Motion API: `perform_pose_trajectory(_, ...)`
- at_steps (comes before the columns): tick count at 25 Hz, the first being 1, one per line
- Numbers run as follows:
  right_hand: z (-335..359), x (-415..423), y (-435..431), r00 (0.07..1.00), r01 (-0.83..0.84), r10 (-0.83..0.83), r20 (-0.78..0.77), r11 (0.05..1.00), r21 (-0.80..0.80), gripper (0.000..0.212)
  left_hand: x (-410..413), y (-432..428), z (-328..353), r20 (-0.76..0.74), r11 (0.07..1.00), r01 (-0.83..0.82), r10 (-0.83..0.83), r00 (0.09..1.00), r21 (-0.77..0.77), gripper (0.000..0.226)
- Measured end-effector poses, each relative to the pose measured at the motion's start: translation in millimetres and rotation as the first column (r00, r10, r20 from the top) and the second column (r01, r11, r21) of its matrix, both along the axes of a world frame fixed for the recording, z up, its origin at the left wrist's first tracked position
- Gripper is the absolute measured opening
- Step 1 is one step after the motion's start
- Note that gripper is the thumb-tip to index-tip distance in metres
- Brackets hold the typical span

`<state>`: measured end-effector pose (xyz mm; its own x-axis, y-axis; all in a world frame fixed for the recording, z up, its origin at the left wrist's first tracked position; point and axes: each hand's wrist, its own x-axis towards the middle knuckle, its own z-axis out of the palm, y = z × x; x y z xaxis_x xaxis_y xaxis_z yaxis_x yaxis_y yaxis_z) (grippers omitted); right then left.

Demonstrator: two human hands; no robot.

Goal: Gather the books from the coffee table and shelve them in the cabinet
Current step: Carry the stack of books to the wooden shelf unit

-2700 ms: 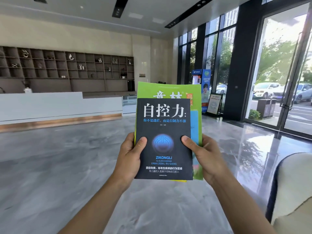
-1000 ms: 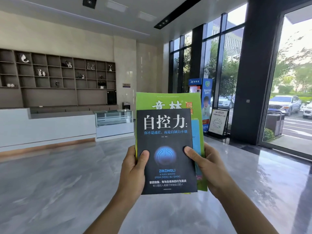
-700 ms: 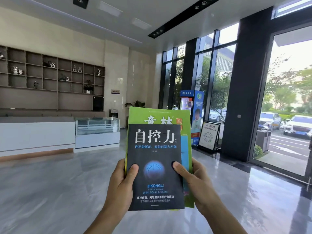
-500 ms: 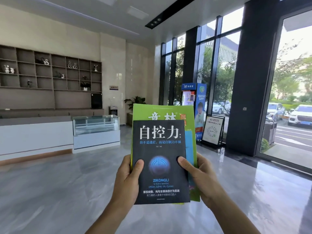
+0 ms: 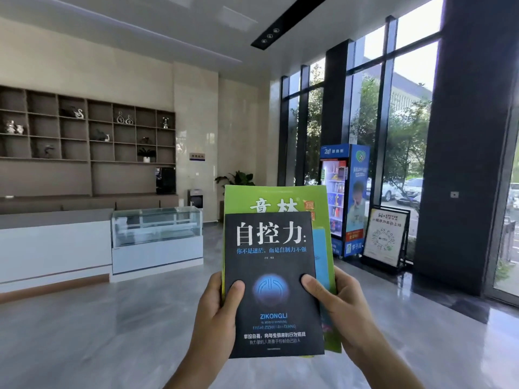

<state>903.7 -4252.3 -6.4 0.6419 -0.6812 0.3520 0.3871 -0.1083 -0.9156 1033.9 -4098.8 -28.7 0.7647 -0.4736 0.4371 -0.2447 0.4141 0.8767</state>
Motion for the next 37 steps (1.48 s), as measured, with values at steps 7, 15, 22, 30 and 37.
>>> perform_pose_trajectory(7, -8.8, 209.6, -177.4, 1.000, -0.007, 0.007, -0.002, 1.000, -0.029, 0.015, 206.8, -173.4, -9.3, 0.020, 0.999, -0.050, 0.050, 0.999, 0.011, 0.013)
perform_pose_trajectory(15, 8.3, 470.1, -368.1, 0.999, -0.037, 0.034, -0.042, 0.997, -0.060, 0.037, 468.8, -369.9, -8.8, 0.024, 0.999, -0.035, 0.036, 0.999, -0.026, 0.010)
perform_pose_trajectory(22, -4.9, 680.8, -527.1, 0.999, -0.045, 0.044, -0.029, 0.998, -0.051, 0.020, 679.2, -522.3, -16.0, 0.039, 0.999, -0.050, 0.049, 0.998, 0.012, 0.010)
perform_pose_trajectory(30, -18.1, 949.9, -745.7, 0.993, -0.119, 0.119, 0.010, 0.993, -0.010, 0.047, 944.2, -741.5, -20.4, 0.065, 0.996, -0.077, 0.074, 0.995, 0.035, 0.027)
perform_pose_trajectory(37, -1.4, 1184.9, -896.8, 0.989, -0.151, 0.150, -0.020, 0.986, -0.066, 0.009, 1179.4, -884.0, -8.8, 0.085, 0.994, -0.111, 0.109, 0.990, 0.012, 0.023)
